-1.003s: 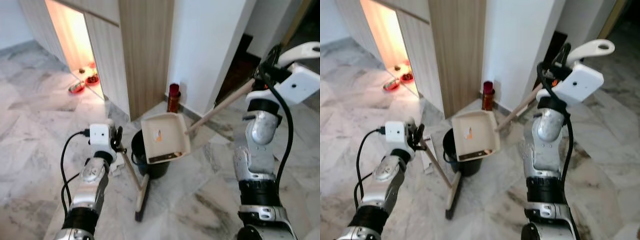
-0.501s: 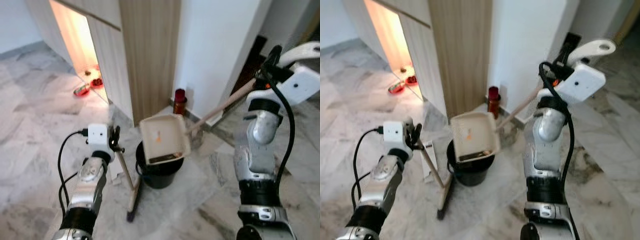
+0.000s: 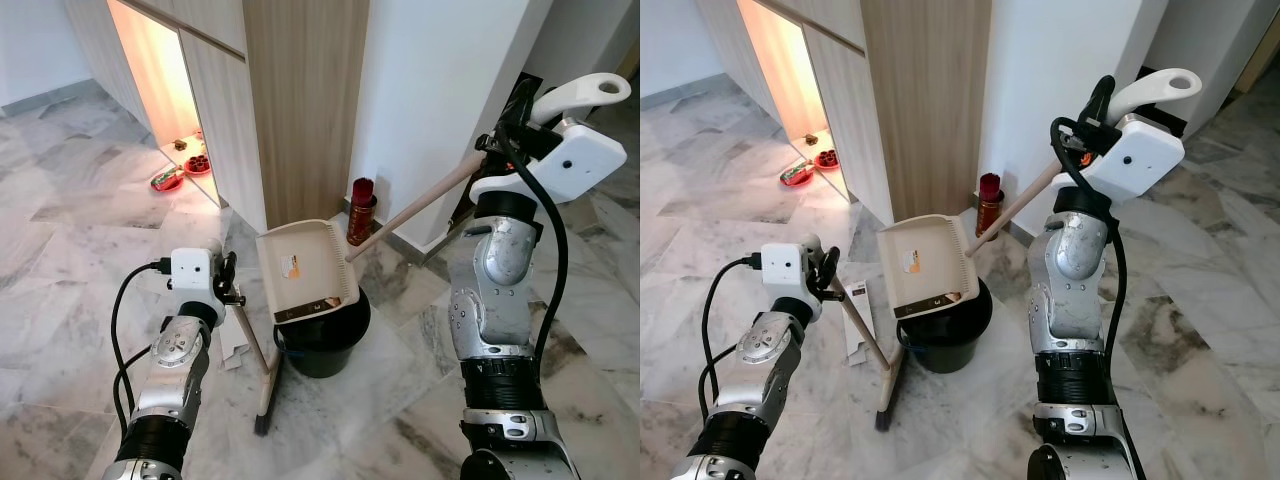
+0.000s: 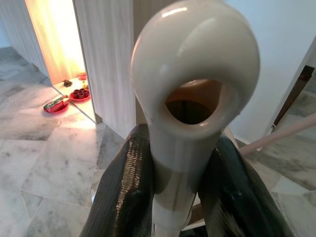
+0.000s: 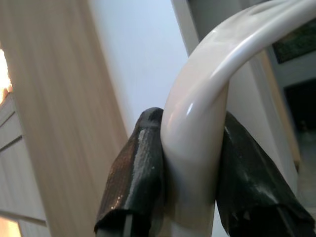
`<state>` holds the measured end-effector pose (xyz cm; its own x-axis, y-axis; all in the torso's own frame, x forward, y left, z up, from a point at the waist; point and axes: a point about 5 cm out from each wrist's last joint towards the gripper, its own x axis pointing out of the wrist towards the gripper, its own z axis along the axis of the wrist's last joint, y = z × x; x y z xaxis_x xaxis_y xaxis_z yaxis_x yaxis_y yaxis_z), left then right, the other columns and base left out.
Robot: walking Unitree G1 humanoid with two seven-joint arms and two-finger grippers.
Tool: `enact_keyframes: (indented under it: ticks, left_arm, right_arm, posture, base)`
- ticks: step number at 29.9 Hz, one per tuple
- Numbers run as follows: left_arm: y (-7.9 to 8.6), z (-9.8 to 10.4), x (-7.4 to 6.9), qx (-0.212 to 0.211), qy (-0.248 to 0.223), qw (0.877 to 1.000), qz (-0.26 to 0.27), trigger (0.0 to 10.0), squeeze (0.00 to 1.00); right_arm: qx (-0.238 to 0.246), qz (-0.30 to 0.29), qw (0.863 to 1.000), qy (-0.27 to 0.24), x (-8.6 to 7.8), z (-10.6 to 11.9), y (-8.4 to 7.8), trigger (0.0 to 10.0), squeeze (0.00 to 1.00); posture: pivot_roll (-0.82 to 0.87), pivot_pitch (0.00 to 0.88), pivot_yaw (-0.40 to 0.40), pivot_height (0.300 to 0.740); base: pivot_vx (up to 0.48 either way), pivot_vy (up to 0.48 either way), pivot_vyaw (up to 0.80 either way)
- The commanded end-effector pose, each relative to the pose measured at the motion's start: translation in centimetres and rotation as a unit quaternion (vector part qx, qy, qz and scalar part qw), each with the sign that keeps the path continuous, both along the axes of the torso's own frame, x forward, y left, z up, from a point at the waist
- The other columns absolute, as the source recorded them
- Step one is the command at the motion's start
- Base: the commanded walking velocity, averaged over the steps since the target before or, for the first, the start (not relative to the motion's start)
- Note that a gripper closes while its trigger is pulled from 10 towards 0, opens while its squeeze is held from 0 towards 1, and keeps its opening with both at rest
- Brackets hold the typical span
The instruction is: Sweep floor
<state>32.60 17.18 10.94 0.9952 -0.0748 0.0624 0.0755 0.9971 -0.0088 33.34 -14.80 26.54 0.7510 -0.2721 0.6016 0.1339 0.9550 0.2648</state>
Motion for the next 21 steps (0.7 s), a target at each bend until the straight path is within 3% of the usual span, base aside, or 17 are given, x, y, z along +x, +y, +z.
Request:
enact_keyframes:
  ticks: [1, 8, 15, 21]
  left_arm:
    - [-0.2, 0.8, 0.0, 0.004, -0.018, 1.000, -0.008, 10.0, 0.00]
    - [-0.3, 0.8, 0.0, 0.004, -0.017, 1.000, -0.013, 10.0, 0.00]
    - [-0.3, 0.7, 0.0, 0.004, -0.017, 1.000, -0.016, 10.0, 0.00]
    - [-0.6, 0.9, 0.1, 0.001, -0.019, 1.000, -0.021, 10.0, 0.00]
  right_arm:
    - [-0.053, 0.014, 0.996, -0.076, -1.4, 2.7, 1.3, 10.0, 0.00]
    - [-0.111, 0.028, 0.989, -0.092, -2.0, 2.8, 3.0, 10.0, 0.00]
    - [-0.150, 0.025, 0.983, -0.104, -2.4, 2.8, 3.6, 10.0, 0.00]
    - [-0.198, 0.029, 0.970, -0.139, -3.3, 3.4, 5.0, 10.0, 0.00]
  posture:
    - [0.12, 0.088, -0.013, 0.740]
    - [0.12, 0.079, -0.011, 0.740]
    - [0.12, 0.071, -0.010, 0.740]
    - [0.12, 0.070, -0.010, 0.740]
  base:
    - [0.000, 0.000, 0.00]
    - [0.000, 0.000, 0.00]
    - [0.000, 0.000, 0.00]
    - [0.000, 0.000, 0.00]
